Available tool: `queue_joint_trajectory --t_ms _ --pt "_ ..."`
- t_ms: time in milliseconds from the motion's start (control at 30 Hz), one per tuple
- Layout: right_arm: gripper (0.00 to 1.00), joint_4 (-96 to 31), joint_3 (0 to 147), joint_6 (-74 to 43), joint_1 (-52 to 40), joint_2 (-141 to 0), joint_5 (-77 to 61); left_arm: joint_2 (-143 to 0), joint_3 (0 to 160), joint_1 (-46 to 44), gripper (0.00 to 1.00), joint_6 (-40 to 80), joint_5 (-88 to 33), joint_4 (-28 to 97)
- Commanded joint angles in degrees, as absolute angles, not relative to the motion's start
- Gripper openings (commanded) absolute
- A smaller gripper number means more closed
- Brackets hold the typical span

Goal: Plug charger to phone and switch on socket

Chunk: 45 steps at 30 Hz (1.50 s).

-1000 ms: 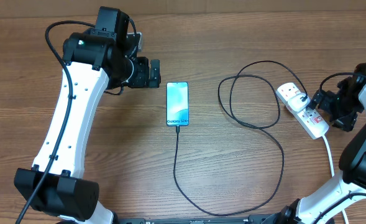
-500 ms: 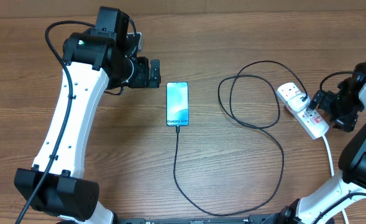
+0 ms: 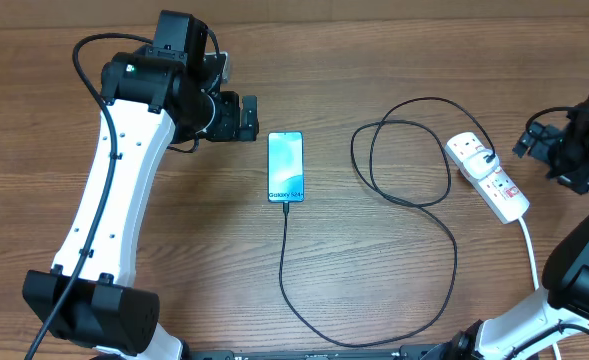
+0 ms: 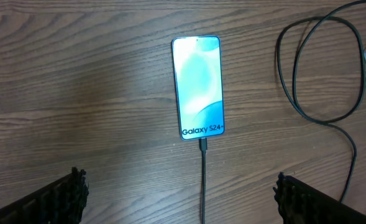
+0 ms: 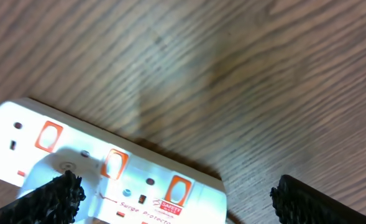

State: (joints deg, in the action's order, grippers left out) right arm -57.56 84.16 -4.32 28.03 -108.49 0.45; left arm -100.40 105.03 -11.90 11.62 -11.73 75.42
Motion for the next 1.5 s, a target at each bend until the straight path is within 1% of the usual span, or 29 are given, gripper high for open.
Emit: queue_joint_trajectory --t_ms 0,133,700,1167,1467 --pt "1.0 -57.2 82.6 -4.7 29.0 -110.6 0.0 -99.1 105.9 -12.0 1.0 12.0 -11.4 75.4" --pt "1.0 -55.4 80.9 -4.6 29.0 -111.5 -3.0 -99.1 105.9 -12.0 1.0 12.0 -11.4 75.4" --pt "1.0 -50.9 76.4 -4.7 28.5 -111.9 -5.3 -99.1 105.9 -12.0 1.0 12.0 -11.4 75.4" --pt "1.0 -51.2 76.4 -4.7 28.4 -113.6 -7.4 -99.1 105.9 -12.0 1.0 12.0 -11.4 75.4" --pt "1.0 -53.0 76.4 -4.4 26.6 -114.3 -7.1 -99.1 105.9 -12.0 1.0 12.0 -11.4 75.4"
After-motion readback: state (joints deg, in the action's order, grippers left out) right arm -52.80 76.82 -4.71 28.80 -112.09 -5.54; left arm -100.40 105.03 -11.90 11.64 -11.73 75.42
